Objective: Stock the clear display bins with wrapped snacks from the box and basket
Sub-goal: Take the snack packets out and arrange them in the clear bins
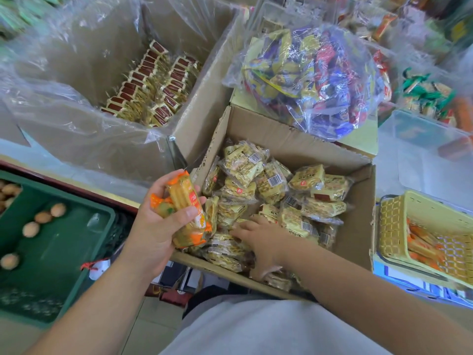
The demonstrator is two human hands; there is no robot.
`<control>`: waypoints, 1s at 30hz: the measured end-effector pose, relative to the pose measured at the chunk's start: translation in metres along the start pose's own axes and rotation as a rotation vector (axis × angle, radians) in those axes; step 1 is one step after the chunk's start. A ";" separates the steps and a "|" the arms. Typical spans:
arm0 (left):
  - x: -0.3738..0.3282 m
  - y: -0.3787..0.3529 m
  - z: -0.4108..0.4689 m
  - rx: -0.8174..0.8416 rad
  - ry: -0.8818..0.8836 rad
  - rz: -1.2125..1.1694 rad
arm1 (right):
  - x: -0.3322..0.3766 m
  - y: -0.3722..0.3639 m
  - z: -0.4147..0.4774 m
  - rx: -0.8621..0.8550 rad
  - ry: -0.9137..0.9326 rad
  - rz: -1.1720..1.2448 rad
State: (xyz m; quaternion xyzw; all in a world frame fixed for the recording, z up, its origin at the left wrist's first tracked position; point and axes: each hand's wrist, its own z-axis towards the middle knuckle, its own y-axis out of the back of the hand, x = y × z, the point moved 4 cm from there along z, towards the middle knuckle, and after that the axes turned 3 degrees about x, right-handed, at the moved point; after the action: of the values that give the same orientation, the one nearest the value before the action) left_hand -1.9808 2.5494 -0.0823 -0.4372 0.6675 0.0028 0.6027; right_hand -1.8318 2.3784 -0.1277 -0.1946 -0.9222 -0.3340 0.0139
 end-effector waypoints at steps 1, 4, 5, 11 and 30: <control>0.000 0.000 0.000 0.001 -0.006 0.007 | -0.002 0.000 0.001 0.046 -0.002 -0.048; -0.001 -0.002 -0.001 0.015 -0.011 0.022 | -0.011 0.000 -0.001 0.122 -0.035 -0.207; -0.002 -0.002 -0.001 0.018 -0.010 0.027 | -0.013 0.000 -0.003 0.119 -0.046 -0.257; -0.003 -0.002 -0.003 0.022 -0.005 0.011 | -0.022 -0.011 -0.011 -0.136 -0.019 -0.265; -0.005 -0.003 -0.002 0.027 0.026 0.027 | -0.017 -0.036 -0.001 0.020 -0.150 -0.434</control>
State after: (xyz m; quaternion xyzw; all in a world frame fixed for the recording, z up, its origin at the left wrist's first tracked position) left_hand -1.9812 2.5494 -0.0766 -0.4200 0.6813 -0.0039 0.5996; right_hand -1.8298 2.3471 -0.1517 -0.0156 -0.9441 -0.3046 -0.1249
